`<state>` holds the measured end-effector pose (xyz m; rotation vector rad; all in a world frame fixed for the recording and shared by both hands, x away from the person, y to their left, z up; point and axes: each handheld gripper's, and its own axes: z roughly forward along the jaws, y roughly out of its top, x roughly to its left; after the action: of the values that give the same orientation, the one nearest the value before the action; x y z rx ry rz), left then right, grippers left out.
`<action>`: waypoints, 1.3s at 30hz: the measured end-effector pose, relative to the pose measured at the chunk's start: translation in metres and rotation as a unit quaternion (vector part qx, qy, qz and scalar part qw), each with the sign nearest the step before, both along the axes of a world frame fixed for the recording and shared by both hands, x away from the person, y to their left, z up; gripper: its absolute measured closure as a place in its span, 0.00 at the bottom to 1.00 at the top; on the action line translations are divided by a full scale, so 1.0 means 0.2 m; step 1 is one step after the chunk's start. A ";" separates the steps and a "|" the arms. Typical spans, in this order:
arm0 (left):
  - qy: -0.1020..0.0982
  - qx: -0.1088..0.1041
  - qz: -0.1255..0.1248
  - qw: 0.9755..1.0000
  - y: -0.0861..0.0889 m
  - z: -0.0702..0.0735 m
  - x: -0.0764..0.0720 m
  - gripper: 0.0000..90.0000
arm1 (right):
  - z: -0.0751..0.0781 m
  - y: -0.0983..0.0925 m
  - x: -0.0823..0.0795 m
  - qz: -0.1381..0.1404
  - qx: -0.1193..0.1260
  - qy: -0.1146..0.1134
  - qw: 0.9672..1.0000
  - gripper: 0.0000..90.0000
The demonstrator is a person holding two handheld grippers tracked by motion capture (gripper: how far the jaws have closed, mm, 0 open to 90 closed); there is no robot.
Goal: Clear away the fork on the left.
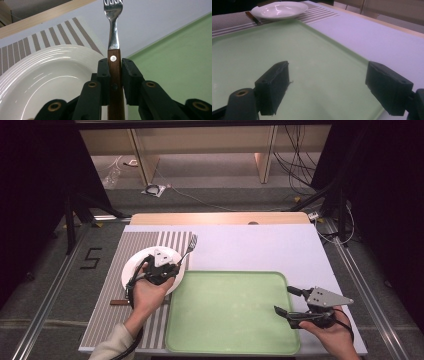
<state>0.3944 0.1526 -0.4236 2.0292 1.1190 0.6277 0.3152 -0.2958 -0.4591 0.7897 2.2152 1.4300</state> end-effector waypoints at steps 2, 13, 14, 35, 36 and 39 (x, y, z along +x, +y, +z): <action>0.002 -0.004 0.000 1.000 0.00 0.00 -0.02 0.86 | 0.00 0.00 0.00 0.000 -0.001 0.002 1.000 0.23; 0.016 -0.011 -0.017 1.000 -0.05 -0.03 -0.15 0.86 | 0.00 0.00 0.00 0.003 -0.001 0.001 1.000 0.23; 0.016 -0.012 -0.017 1.000 -0.05 -0.03 -0.16 0.86 | 0.00 0.01 0.00 0.002 0.000 0.003 1.000 0.22; 0.057 -0.017 -0.057 0.997 -0.15 -0.13 -0.37 0.86 | 0.00 0.01 -0.01 0.002 0.000 0.002 1.000 0.23; 0.057 -0.016 -0.057 0.997 -0.15 -0.14 -0.37 0.86 | 0.00 0.01 -0.01 0.002 0.001 0.002 1.000 0.22; 0.062 -0.013 -0.057 0.996 -0.15 -0.15 -0.38 0.86 | 0.00 0.01 0.00 0.003 0.001 0.001 1.000 0.23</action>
<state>0.3192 0.1219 -0.4533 2.1172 1.0672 0.4325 0.3142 -0.2944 -0.4591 0.7871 2.2196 1.4347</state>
